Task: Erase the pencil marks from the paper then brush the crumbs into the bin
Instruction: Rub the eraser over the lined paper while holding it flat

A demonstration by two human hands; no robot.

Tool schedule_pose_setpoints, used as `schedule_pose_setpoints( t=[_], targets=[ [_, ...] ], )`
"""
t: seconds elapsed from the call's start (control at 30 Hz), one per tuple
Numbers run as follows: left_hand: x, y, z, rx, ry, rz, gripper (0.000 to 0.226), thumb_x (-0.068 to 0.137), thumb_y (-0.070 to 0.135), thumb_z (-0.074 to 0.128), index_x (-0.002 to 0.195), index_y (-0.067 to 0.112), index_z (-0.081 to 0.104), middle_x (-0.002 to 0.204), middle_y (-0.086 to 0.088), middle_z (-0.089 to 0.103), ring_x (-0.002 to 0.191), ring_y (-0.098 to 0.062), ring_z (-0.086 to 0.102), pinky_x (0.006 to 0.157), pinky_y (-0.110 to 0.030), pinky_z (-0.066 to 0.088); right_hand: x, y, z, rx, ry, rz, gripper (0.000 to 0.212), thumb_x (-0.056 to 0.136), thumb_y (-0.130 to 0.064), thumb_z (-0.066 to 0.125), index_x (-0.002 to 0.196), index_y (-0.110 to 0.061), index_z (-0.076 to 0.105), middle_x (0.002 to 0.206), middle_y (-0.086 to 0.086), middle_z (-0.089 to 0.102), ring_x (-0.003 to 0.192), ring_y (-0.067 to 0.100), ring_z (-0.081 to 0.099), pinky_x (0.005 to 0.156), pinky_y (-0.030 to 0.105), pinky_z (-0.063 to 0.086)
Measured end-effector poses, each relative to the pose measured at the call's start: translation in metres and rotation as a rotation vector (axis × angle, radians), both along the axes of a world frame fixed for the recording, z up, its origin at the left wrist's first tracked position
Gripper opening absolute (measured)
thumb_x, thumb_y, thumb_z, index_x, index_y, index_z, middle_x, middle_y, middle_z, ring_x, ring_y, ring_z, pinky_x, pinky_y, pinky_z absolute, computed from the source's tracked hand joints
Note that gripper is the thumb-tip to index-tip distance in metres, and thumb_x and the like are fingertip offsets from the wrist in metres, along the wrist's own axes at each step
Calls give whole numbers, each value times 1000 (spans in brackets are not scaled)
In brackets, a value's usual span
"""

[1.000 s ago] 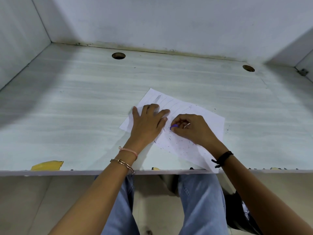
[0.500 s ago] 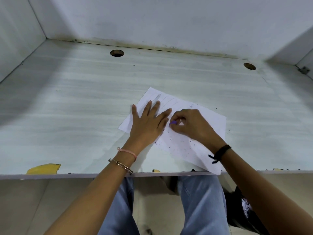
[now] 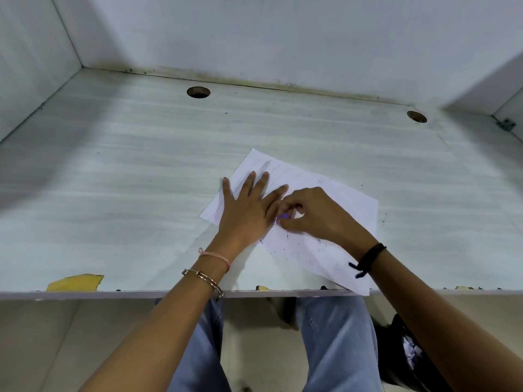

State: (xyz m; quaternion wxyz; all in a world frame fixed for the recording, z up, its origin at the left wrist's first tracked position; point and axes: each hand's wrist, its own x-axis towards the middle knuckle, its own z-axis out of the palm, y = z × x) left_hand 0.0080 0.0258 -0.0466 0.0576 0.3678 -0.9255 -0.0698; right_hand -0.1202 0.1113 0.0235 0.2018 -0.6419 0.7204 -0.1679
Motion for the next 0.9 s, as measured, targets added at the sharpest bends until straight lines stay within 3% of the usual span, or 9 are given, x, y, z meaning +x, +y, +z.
schedule_pose_setpoints(
  t=[0.13,0.27,0.4,0.53,0.7,0.83,0.9],
  targets=[
    [1,1,0,-12,30,10,47,104,46,12,151,47,7,164,3,-2,150,-22,-6,110,-67,-5,-9,-8,-1,-98,31,-144,3,77,-10,67,77,-8,70,77,6,68,72,19,58,68,32,45],
    [0,1,1,-18,-26,-2,49,103,48,10,151,47,0,163,2,-6,150,-23,-9,110,-68,-6,-4,-4,-1,57,-15,-9,5,77,-14,69,79,-11,72,73,-1,67,57,4,50,58,20,40],
    [1,1,0,-31,28,9,58,95,53,-7,151,46,7,164,1,1,150,-23,-4,109,-68,-3,-14,-13,-2,-106,91,-161,3,76,-12,66,75,-12,69,74,-1,66,71,16,59,68,32,47],
    [1,0,1,-6,-43,-8,52,101,51,12,151,45,2,163,1,-7,150,-23,-10,110,-68,-5,1,-7,-1,25,15,4,4,75,-10,67,75,-12,70,68,-9,62,56,4,50,56,17,39],
    [2,1,2,-22,-2,7,48,104,46,11,151,46,4,164,2,-3,150,-22,-7,111,-67,-3,-11,-13,-2,-95,79,-152,3,76,-13,66,75,-13,68,77,1,67,74,20,59,69,35,47],
    [1,0,1,-13,-42,-4,50,102,49,12,151,46,0,163,2,-8,150,-23,-11,110,-68,-4,-3,-3,-5,-7,-2,10,3,77,-13,68,77,-14,71,72,-5,66,60,4,52,60,20,42],
    [0,-1,-1,-29,-40,-1,49,103,48,11,150,47,-2,163,2,-7,150,-22,-10,110,-67,-4,-11,-4,-8,-68,-60,-65,1,78,-16,70,78,-14,70,73,-7,65,59,-2,52,56,11,39]
  ],
)
